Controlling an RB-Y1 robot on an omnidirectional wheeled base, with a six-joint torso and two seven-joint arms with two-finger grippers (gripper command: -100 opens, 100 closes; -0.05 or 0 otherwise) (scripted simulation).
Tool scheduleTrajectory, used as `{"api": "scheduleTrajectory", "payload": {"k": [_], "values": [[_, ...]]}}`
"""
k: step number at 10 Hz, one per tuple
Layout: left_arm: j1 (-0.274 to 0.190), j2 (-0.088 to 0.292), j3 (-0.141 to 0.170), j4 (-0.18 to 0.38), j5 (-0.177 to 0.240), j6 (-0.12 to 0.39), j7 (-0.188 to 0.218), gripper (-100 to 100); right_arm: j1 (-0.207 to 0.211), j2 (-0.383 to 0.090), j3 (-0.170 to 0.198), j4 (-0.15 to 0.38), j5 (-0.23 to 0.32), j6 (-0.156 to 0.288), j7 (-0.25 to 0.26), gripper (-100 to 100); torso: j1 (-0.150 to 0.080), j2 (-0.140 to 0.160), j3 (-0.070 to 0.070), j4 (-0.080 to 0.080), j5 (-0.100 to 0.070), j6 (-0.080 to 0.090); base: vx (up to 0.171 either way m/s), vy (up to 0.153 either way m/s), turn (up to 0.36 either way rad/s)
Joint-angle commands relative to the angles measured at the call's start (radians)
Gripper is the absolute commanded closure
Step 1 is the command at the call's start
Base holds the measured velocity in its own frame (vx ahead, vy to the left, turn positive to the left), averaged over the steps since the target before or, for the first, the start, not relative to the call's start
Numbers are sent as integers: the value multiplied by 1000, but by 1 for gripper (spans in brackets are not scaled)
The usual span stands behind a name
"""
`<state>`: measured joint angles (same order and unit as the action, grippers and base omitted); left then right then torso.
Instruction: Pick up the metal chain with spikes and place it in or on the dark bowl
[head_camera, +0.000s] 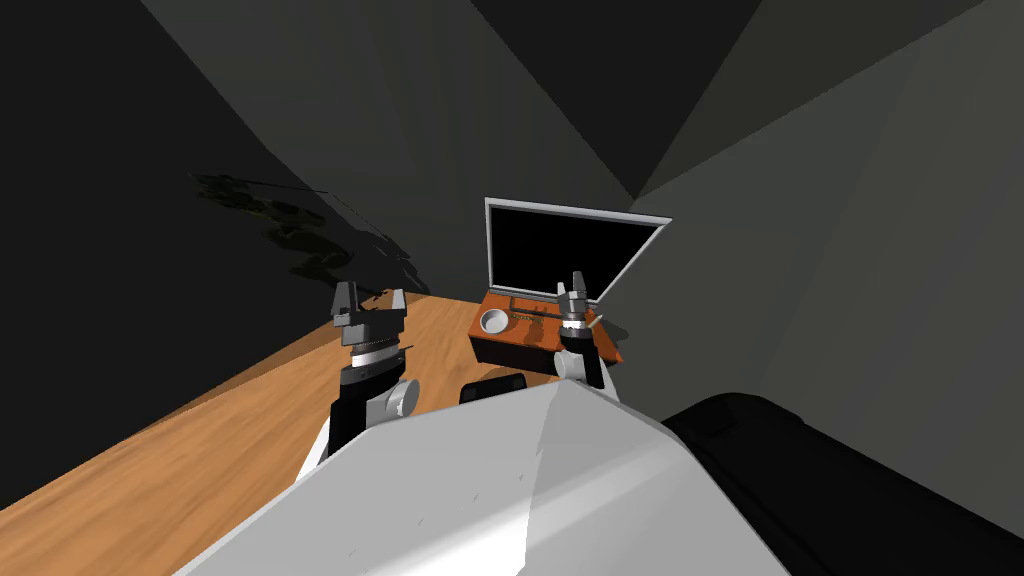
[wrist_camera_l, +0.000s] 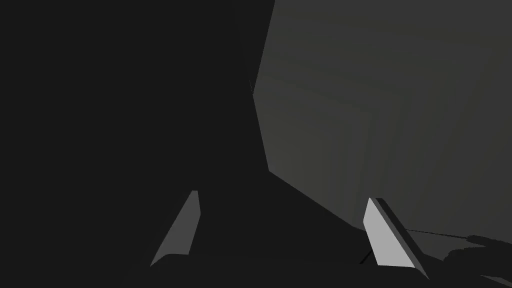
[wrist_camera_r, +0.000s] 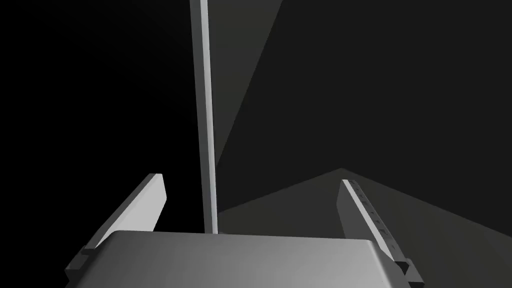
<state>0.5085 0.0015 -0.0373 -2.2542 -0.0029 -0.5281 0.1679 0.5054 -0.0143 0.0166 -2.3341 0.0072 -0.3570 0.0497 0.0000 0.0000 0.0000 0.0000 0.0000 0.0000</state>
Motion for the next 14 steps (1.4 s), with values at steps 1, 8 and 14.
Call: {"api": "scheduleTrajectory", "payload": {"k": [1,8,14], "values": [[0,0,0,0,0,0,0,0,4,-30,1,17,7,4,3,-100,0,0,0,0,0,0,-11,0,50],[0,0,0,0,0,0,0,0,44,-227,9,219,91,53,38,-100,-1,4,2,1,0,0,-49,3,167],[0,0,0,0,0,0,0,0,86,-390,19,428,183,102,82,-100,0,3,2,1,0,0,-52,13,209]]}}
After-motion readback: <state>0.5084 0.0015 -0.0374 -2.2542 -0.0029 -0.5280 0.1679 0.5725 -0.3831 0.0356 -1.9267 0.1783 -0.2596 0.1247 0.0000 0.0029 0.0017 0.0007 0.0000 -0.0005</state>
